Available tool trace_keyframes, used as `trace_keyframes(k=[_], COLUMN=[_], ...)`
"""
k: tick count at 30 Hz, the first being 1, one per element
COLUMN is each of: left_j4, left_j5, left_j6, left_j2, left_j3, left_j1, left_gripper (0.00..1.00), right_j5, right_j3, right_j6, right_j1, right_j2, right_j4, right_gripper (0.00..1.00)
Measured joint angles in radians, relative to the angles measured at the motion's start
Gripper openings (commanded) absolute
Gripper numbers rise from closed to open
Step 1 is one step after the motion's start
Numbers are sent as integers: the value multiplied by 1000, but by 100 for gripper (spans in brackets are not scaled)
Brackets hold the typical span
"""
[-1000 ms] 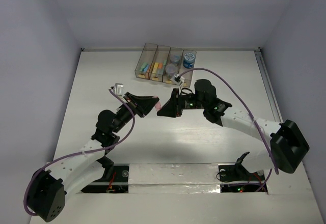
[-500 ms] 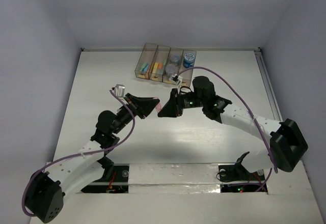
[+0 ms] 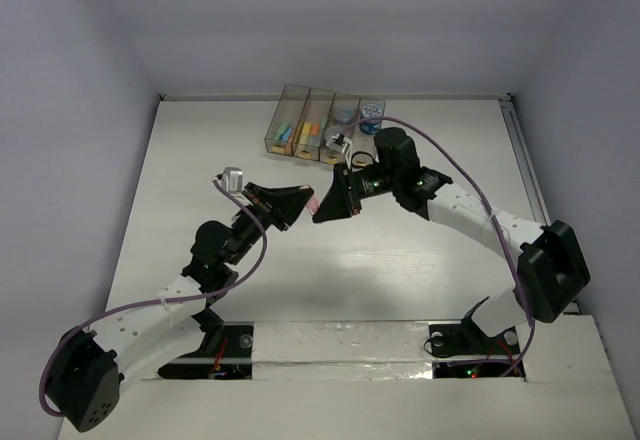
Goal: Sort the stationery into containers
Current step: Close the pen cap on the pen, then place the pen in the storage box.
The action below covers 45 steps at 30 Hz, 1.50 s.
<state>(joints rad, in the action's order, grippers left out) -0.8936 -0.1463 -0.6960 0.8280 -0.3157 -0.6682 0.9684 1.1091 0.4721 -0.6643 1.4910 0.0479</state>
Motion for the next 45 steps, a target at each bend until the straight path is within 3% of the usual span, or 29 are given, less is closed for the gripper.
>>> trace_keyframes(k=[6, 11, 14, 15, 17, 20, 27, 31, 39, 45], left_j4=[-95, -54, 34, 87, 204, 357, 556, 647, 920, 1070], left_j5=[27, 48, 70, 73, 70, 128, 325, 381, 423, 513], left_j6=[-4, 1, 17, 32, 64, 85, 118, 130, 207, 286], left_j2=[30, 27, -7, -20, -61, -134, -330, -450, -477, -496], left_j3=[-8, -21, -61, -80, -96, -115, -185, -212, -386, -420], left_j1=[-4, -5, -10, -12, -38, -68, -68, -68, -68, -68], left_gripper=[0, 2, 31, 57, 89, 98, 99, 99, 99, 99], right_j5=[72, 87, 79, 64, 9, -58, -143, -202, -438, -590], right_j3=[101, 106, 100, 95, 95, 94, 94, 182, 600, 1049], right_j6=[-13, -15, -15, -9, -7, -7, -17, -31, -9, 22], right_j1=[22, 30, 35, 37, 51, 85, 105, 104, 108, 109], right_j2=[36, 58, 58, 58, 57, 56, 80, 197, 575, 910], right_j4=[-71, -69, -50, -24, 44, 105, 155, 138, 113, 18], right_gripper=[0, 0, 0, 0, 0, 0, 0, 0, 0, 0])
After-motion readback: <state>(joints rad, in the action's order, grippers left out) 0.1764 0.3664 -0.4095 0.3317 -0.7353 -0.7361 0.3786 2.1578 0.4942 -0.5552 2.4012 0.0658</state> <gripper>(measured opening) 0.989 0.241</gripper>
